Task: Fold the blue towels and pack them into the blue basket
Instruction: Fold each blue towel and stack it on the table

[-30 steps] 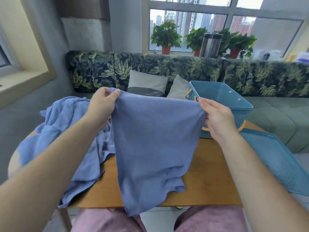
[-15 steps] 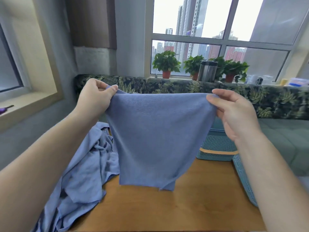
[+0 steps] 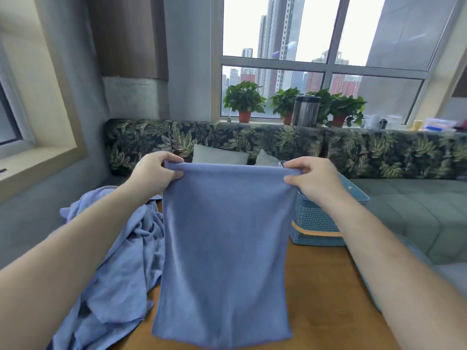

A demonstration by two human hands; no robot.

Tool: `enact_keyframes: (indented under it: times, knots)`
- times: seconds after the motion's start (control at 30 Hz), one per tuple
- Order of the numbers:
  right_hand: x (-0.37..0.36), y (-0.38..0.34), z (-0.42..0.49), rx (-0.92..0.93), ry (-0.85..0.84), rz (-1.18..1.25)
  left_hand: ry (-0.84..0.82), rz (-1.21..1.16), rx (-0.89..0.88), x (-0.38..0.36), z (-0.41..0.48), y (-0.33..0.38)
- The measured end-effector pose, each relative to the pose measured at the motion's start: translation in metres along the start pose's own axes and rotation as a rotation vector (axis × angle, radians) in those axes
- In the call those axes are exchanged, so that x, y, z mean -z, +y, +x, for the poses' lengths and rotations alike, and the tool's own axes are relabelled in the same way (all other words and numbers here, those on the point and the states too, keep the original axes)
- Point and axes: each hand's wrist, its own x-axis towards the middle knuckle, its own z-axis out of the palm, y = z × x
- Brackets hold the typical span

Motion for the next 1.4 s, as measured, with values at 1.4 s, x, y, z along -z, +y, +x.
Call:
enact_keyframes:
  times: [1.4]
  knots:
    - [-0.082, 0.183, -0.178, -0.366, -0.017, 0.028, -0.048, -0.075, 0.181, -0.124, -0.164, -0.170]
